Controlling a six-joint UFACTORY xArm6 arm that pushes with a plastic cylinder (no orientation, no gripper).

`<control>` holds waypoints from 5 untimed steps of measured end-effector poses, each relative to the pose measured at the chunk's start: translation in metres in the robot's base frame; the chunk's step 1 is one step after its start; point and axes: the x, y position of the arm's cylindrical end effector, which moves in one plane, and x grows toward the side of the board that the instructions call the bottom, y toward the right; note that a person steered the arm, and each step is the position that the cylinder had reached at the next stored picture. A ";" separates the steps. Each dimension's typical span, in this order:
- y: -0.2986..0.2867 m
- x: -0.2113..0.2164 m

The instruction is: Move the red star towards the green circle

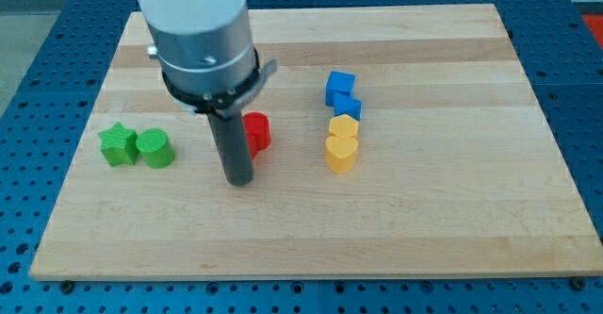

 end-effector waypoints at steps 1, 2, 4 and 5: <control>-0.011 -0.004; 0.005 0.031; 0.066 0.014; 0.057 -0.044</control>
